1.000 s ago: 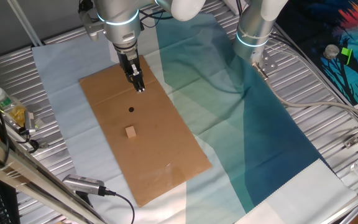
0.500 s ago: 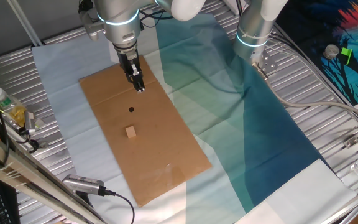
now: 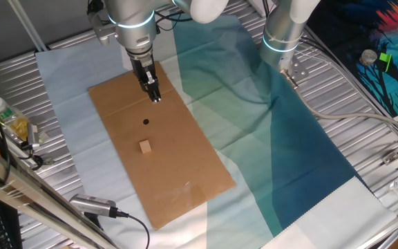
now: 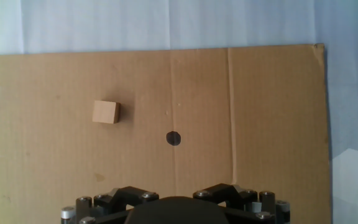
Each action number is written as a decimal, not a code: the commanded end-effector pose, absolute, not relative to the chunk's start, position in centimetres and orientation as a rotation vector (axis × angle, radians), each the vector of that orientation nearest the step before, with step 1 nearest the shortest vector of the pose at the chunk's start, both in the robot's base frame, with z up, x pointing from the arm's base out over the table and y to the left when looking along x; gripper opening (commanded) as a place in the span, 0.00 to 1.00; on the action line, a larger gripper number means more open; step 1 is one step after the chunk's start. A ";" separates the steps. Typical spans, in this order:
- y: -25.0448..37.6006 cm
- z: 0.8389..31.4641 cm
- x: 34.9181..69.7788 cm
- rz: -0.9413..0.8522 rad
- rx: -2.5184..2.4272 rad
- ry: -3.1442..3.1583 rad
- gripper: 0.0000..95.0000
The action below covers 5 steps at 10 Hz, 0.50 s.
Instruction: Grab the block and place it at the designated location
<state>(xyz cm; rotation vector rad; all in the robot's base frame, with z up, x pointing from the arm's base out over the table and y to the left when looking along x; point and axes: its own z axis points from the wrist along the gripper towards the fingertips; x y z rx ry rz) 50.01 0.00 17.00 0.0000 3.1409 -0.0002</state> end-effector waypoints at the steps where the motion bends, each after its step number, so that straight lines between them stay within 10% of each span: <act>1: 0.0 17.0 50.0 0.000 0.000 3.142 1.00; 2: 0.0 17.0 50.0 0.055 -0.277 3.114 0.00; 5: 0.0 17.1 50.0 0.054 -0.279 3.115 0.00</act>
